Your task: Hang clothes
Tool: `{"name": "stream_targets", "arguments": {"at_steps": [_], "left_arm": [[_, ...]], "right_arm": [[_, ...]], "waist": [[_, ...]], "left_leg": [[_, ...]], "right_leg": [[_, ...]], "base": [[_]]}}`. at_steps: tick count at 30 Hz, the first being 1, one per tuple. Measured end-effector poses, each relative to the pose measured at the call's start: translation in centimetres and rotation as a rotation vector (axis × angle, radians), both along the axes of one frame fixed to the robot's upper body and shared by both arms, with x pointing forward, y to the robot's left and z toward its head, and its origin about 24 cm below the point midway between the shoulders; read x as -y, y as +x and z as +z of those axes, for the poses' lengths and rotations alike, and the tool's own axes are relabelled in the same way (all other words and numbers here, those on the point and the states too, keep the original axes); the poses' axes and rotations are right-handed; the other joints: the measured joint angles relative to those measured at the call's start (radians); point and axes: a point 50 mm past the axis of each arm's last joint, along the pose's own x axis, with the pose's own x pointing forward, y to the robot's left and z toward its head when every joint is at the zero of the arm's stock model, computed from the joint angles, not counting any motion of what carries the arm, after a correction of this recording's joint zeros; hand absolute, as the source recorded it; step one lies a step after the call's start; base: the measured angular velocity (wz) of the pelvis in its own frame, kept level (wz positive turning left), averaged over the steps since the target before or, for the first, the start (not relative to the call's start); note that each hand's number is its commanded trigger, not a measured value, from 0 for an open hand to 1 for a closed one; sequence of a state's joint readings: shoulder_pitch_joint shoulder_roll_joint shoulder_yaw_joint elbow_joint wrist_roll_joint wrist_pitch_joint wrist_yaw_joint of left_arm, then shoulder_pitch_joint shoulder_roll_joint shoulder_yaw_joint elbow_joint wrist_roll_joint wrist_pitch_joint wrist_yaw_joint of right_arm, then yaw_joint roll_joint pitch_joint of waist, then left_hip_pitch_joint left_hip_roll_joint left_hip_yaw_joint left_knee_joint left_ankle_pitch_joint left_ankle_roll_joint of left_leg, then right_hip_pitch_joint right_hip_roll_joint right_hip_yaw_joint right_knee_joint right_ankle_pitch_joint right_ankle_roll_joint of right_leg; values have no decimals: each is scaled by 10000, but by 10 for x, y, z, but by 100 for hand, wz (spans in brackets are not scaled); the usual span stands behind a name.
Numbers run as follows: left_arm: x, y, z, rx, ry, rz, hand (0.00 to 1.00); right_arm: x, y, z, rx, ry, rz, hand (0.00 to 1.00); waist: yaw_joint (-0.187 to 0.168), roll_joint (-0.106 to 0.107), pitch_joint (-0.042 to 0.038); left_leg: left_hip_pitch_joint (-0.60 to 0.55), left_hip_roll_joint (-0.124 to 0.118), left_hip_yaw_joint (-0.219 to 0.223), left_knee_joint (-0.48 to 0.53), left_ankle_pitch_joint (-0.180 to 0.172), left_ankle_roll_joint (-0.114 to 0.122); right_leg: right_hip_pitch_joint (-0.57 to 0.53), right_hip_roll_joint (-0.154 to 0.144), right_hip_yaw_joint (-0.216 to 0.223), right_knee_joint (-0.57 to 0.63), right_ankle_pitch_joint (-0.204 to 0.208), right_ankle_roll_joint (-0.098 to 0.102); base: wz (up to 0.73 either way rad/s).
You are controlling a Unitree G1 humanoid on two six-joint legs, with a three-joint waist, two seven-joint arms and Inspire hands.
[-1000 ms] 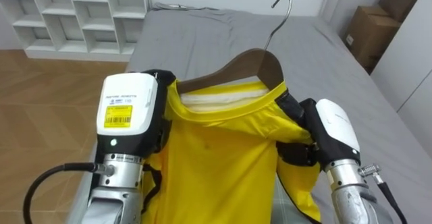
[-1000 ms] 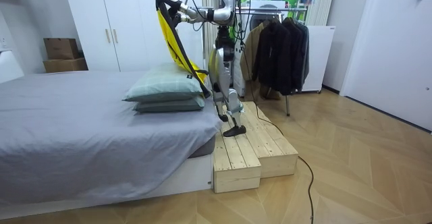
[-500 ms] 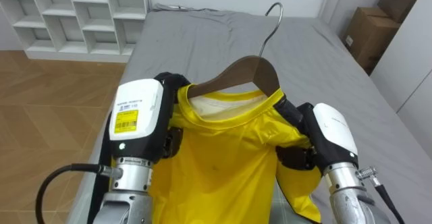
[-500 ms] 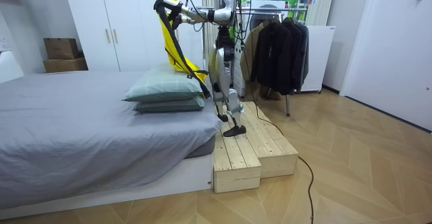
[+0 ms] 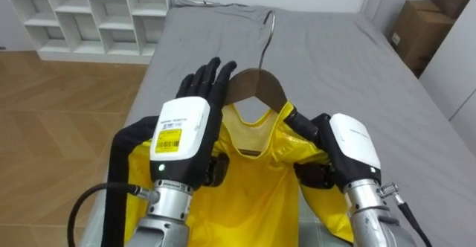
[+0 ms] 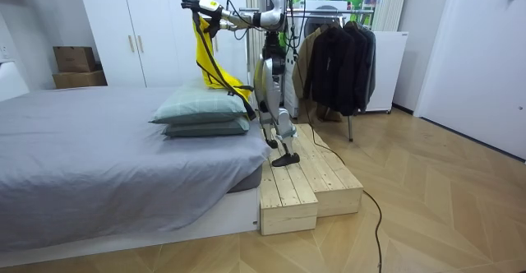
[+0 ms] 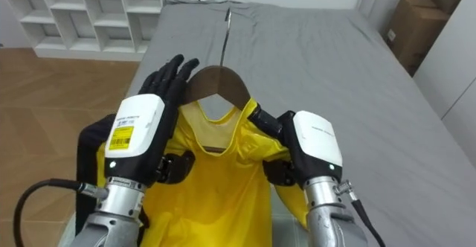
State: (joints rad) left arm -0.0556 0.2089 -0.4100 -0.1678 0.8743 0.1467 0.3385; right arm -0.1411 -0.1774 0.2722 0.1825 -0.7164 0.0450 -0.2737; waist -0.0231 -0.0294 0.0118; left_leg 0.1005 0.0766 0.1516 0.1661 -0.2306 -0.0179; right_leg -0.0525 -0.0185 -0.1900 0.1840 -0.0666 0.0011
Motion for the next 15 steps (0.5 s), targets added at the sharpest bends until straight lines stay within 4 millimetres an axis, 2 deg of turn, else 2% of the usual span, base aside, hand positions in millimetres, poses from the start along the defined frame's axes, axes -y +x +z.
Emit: {"name": "stream_targets", "arguments": {"at_steps": [7,15], "left_arm": [[0,0,0,20,-14,-34,0],[2,-1,1,-21,-405,-277,0]], "right_arm": [[-1,0,0,-7,128,-15,100],[9,-1,0,83,-5,-291,100]], "waist": [[-35,71,-45],[-102,70,-49]], "left_leg": [[71,-2,73,-6,0,0],[241,-4,107,-17,0,0]], "right_leg": [[8,12,121,33,2,-3],[151,17,151,38,3,-4]], "base": [[-2],[0]]}}
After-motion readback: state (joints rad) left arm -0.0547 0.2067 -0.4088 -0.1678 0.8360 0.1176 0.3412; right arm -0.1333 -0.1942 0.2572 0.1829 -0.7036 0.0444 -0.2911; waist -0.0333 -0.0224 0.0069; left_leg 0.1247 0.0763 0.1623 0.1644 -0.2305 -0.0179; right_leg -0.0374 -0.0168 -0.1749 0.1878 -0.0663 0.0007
